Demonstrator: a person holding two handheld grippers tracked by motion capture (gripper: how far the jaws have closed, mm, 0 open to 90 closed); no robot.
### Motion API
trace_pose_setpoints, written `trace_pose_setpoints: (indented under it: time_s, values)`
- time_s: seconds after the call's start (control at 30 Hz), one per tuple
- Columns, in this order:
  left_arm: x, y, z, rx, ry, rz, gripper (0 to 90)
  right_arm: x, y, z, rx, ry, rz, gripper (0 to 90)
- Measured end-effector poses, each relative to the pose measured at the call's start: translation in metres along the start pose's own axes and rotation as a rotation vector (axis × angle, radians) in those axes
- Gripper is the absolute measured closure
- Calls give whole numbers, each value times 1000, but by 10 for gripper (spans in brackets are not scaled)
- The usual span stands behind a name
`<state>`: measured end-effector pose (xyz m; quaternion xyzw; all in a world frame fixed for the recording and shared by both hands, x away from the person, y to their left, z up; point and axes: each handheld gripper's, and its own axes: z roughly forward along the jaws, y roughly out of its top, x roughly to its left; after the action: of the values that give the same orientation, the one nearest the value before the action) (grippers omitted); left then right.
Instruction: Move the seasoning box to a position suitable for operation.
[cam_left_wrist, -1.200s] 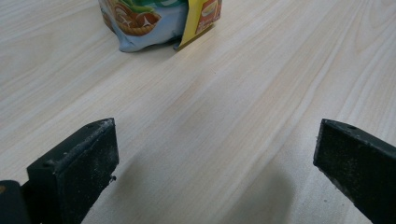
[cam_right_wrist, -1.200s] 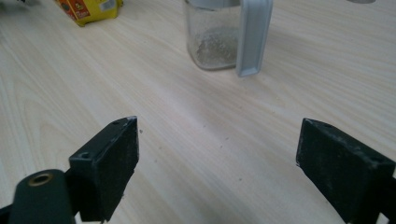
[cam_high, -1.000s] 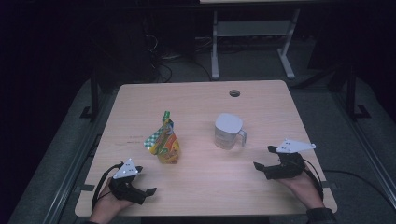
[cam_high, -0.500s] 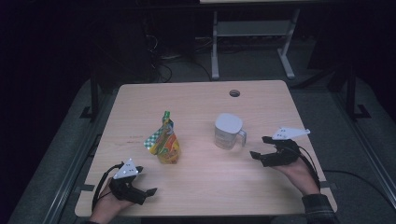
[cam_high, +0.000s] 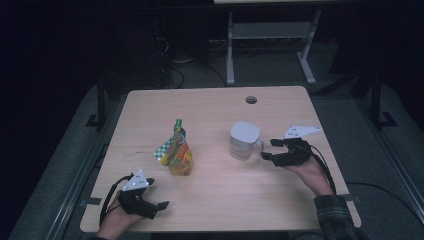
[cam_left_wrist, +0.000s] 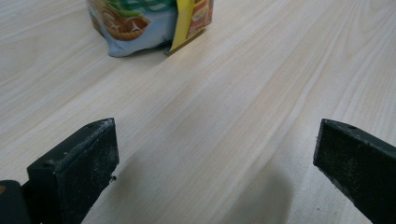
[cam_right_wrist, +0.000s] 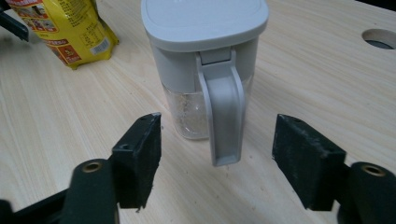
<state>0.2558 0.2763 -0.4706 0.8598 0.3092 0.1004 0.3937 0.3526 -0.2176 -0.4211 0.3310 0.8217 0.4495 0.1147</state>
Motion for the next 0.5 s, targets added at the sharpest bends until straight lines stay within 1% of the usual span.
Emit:
trace_pose_setpoints:
  time_s: [0.2, 0.23, 0.3, 0.33, 0.4, 0.5]
  values:
    - [-1, 1, 1, 0, -6, 4, 0, -3, 7, 9, 6, 14, -17, 389]
    - [-1, 0, 1, -2, -3, 1, 0, -4, 8, 11, -11, 29, -23, 435]
    - [-1, 0, 0, -2, -3, -2, 0, -5, 9, 13, -17, 32, -21, 445]
    - [0, 0, 0, -3, -2, 0, 0, -7, 9, 16, -20, 45, -21, 467]
    - [0, 0, 0, -4, -3, -1, 0, -8, 8, 18, -18, 54, -20, 483]
    - [0, 0, 0, -1, -5, -2, 0, -10, 7, 21, -18, 61, -17, 509]
